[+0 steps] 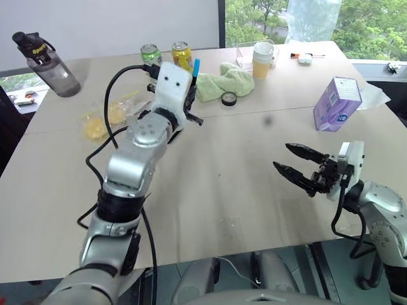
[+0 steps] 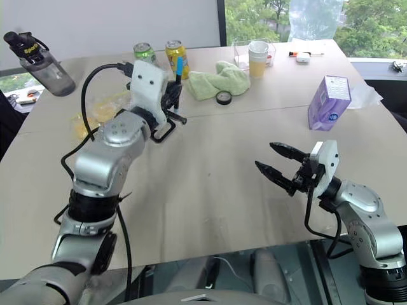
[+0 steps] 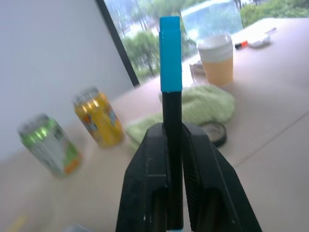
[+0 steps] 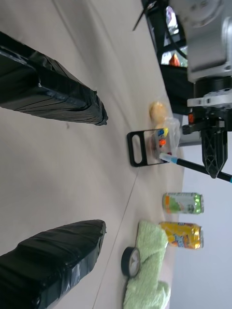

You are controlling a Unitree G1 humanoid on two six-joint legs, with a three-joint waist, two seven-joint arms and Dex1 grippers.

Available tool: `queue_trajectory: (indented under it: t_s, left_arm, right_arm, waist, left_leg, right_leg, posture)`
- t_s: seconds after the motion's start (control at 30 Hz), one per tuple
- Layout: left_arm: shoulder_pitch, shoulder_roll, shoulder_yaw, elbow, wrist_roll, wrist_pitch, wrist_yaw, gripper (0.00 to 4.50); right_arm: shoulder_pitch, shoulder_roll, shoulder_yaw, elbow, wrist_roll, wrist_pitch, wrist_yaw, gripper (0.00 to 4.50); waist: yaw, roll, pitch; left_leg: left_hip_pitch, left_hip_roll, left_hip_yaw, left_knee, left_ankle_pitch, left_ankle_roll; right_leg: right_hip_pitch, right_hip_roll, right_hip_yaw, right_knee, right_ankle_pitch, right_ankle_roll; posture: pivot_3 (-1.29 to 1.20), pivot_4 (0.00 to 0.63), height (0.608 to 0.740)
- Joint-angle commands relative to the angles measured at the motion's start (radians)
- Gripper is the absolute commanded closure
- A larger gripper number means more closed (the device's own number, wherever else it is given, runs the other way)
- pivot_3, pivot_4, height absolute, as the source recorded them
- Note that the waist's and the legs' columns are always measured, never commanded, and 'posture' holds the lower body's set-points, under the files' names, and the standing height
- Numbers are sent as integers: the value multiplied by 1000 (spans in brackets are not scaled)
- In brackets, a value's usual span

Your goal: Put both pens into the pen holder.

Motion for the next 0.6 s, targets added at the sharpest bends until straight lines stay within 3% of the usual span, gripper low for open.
queue_trajectory:
  t_s: [0.03, 0.37, 0.6]
  left_arm:
    - [35, 59, -63, 20, 209, -313, 8, 4353]
    - [113, 179, -91, 273, 578, -874, 155, 4353]
    - [128, 170, -57, 432, 630, -1043, 238, 4353]
  right_arm:
    - [-13, -3, -40, -39, 54, 1, 12, 1143]
    - [-18, 3, -40, -21, 82, 0, 19, 1143]
    - [-1, 11, -37, -23, 74, -10, 24, 1143]
  waist:
    - [2, 0, 0]
    - [15, 0, 0]
    - [16, 0, 0]
  left_leg:
    - [0, 0, 0, 0, 0, 0]
    - [0, 0, 0, 0, 0, 1]
    - [0, 0, 0, 1, 0, 1]
  right_leg:
    - [0, 0, 0, 0, 0, 0]
    - [0, 0, 0, 0, 0, 0]
    - [0, 0, 0, 1, 0, 0]
  posture:
    - [0, 150, 740]
    - [0, 150, 740]
    - [0, 150, 740]
